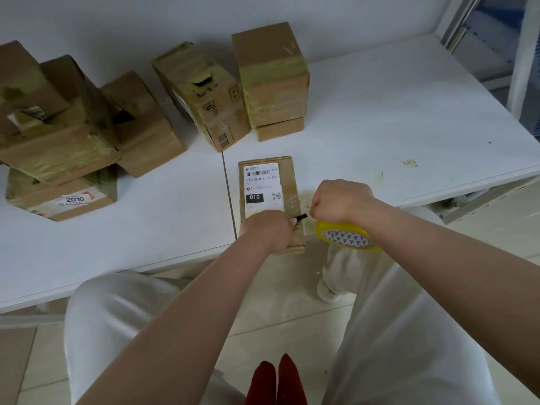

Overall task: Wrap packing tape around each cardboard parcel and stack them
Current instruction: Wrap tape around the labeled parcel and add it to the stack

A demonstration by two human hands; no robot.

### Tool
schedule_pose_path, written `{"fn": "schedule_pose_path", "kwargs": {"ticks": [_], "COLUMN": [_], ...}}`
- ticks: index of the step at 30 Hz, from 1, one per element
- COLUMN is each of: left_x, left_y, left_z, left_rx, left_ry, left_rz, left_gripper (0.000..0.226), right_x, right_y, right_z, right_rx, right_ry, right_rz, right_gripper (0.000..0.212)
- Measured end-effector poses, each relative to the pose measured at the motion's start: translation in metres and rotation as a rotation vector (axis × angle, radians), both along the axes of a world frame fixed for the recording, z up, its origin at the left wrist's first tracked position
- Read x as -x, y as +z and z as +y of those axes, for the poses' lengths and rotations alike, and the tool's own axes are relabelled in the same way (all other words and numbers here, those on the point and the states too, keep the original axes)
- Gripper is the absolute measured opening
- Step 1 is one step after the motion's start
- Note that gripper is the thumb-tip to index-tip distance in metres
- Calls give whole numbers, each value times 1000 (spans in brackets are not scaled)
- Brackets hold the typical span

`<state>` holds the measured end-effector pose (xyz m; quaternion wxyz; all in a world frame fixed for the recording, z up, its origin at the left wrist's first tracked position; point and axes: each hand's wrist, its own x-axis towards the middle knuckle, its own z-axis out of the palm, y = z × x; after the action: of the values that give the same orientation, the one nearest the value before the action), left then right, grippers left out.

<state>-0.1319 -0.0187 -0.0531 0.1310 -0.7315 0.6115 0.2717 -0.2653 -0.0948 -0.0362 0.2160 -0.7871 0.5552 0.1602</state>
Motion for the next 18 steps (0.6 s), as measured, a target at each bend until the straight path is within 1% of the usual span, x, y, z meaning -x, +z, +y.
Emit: {"fn": "schedule_pose_path", "kwargs": {"ticks": [4, 7, 11, 15, 18], "left_x": [2, 4, 7, 9, 11], "left_y": [1, 1, 6, 7, 7], "left_z": [-1, 3, 4, 9, 11], "left_rx": [-28, -26, -35, -30, -29], "left_ry": [-16, -19, 9, 12, 15], "left_rz": [-46, -62, -72, -86, -99], "left_gripper": [46, 44, 40, 41, 41], "right_x": [3, 5, 9, 14, 31], "right_y": [8, 3, 0, 3, 8], "right_z": [-3, -4, -5, -2, -9], "right_rx": [-65, -139, -243, -268, -234], "right_ry": [-71, -142, -272, -349, -420], "right_rz": [-42, -73, -192, -246, -281], "right_gripper": [25, 23, 26, 26, 29]}}
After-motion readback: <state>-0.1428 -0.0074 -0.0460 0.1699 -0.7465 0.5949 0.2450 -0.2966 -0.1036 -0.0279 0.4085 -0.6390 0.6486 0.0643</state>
